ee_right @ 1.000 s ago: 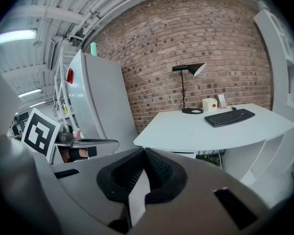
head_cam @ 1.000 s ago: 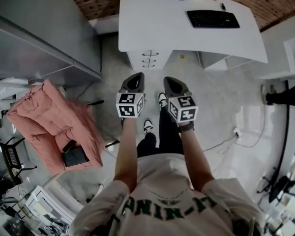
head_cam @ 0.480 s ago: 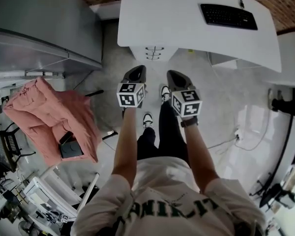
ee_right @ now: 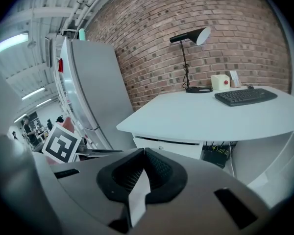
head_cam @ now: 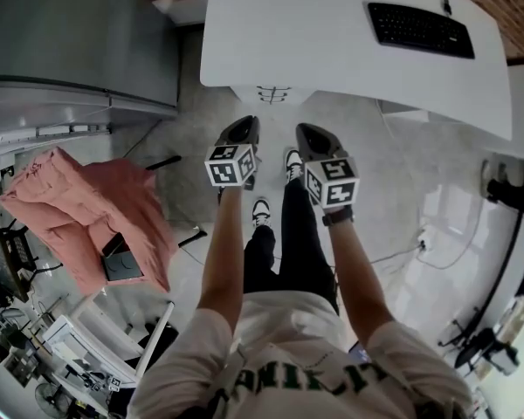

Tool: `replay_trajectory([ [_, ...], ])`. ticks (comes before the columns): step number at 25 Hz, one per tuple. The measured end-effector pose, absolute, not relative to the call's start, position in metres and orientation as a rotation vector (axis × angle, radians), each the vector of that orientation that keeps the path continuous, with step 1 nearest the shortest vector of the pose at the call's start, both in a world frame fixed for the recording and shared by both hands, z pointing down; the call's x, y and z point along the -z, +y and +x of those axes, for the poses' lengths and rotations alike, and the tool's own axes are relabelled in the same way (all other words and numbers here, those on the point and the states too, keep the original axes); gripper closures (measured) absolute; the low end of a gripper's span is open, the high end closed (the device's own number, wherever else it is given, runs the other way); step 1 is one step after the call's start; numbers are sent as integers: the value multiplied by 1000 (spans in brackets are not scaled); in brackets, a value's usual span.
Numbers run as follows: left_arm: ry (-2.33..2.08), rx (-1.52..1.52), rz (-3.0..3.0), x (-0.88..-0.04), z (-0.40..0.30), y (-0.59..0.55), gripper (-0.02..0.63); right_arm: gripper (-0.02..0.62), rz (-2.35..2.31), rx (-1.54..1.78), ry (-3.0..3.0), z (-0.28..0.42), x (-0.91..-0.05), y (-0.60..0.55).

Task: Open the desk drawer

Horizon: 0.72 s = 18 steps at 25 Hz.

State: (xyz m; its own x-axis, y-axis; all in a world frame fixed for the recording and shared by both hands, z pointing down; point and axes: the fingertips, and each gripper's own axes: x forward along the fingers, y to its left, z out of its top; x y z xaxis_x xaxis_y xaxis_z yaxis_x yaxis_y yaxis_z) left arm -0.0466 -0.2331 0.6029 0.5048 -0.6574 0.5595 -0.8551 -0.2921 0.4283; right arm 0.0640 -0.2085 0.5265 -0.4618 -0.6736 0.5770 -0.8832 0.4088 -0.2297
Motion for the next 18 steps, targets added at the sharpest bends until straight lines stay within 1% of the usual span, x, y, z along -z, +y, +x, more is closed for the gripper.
replay_trajectory([
  [9, -1185, -293, 1945, -657, -39, -255, 552, 592, 1303, -747, -2264, 60, -561, -224],
  [13, -1148, -192, 1873, -681, -28, -270, 543, 592, 1321, -819, -2244, 63, -580, -229],
  [18, -1131, -12, 1760, -699, -31, -286, 531, 592, 1354, -877, -2264, 58, -597, -229],
])
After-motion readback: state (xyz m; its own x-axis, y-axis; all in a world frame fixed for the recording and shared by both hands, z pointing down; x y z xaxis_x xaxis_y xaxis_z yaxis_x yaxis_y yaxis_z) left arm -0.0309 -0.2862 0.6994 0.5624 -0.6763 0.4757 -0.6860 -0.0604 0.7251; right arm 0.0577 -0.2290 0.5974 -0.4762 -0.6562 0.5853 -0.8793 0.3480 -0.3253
